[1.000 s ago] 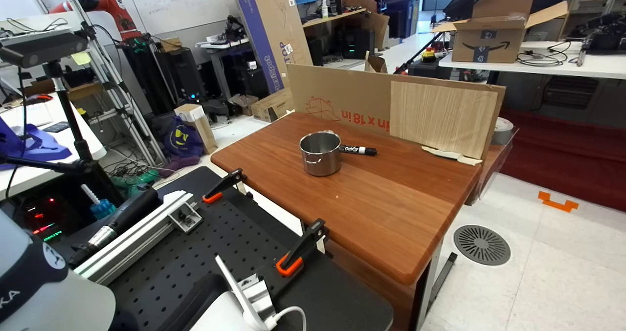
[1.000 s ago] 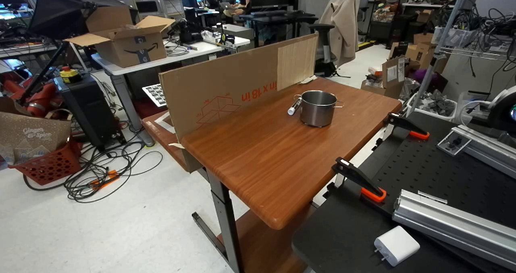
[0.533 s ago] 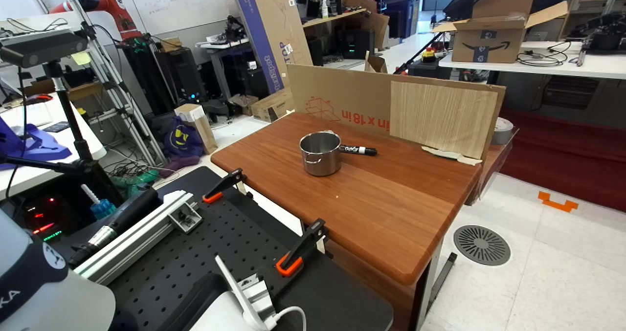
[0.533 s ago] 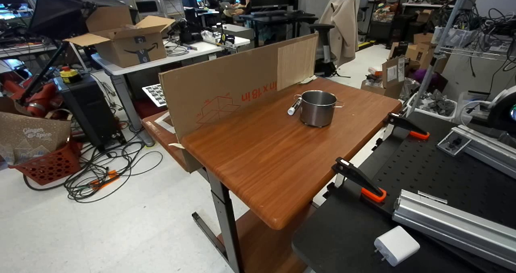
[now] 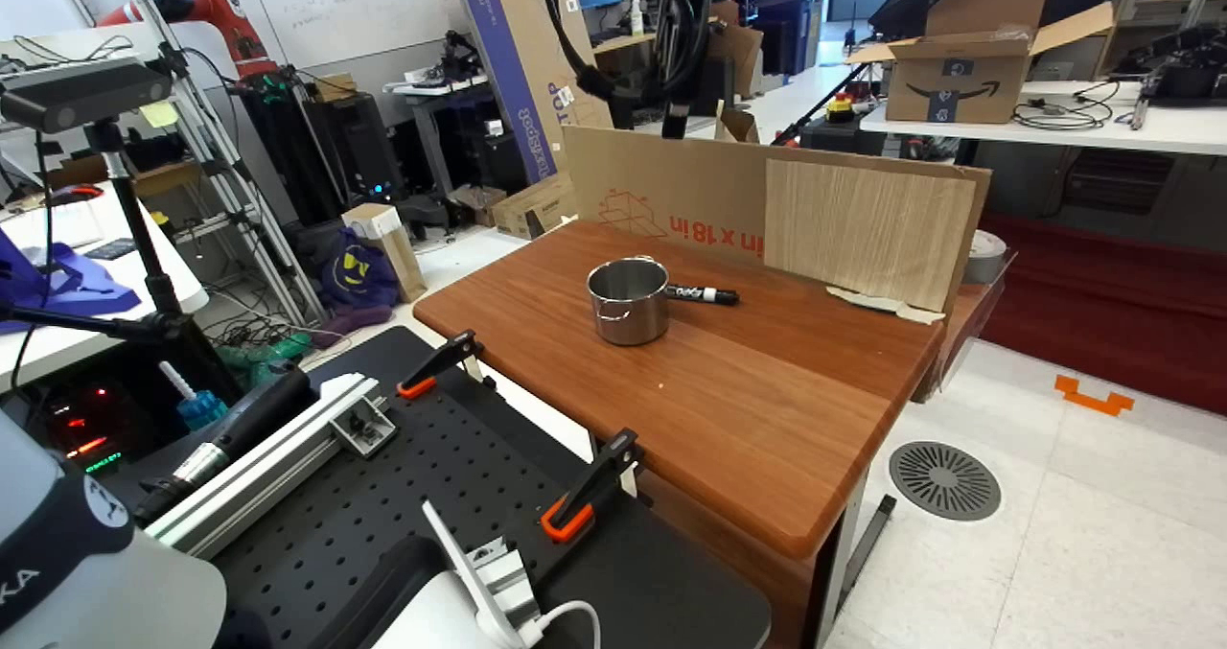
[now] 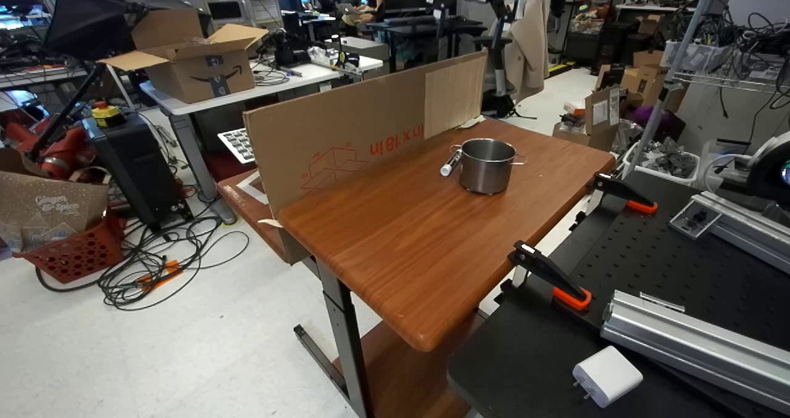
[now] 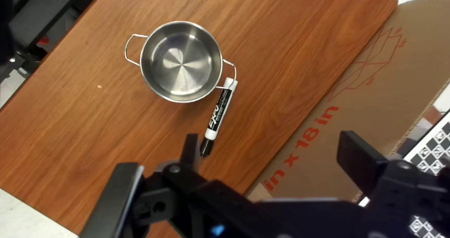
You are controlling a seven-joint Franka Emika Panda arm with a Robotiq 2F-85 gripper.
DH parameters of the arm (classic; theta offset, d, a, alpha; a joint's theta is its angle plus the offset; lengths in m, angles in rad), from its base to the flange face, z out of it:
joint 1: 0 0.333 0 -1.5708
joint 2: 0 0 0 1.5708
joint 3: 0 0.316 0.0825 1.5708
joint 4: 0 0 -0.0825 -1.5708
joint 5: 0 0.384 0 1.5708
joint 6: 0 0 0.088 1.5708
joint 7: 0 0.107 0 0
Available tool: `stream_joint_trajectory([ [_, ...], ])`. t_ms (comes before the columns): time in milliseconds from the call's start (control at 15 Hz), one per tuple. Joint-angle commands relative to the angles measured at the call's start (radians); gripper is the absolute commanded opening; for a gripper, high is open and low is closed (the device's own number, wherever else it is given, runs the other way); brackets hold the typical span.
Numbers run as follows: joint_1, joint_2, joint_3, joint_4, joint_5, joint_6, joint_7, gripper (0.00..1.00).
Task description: Put the marker in the silver pot
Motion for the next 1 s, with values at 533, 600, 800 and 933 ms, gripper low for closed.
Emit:
stream_joint_trajectory([
  [533, 0.037, 0.217, -0.062, 0.055, -0.071, 0.177, 0.208, 1.0],
  [600, 0.039, 0.232, -0.065, 0.057, -0.083, 0.185, 0.226, 1.0],
  [800, 0.049, 0.282, -0.077, 0.075, -0.117, 0.195, 0.281, 1.0],
  [933, 0.053, 0.302, -0.08, 0.079, -0.131, 0.207, 0.304, 1.0],
])
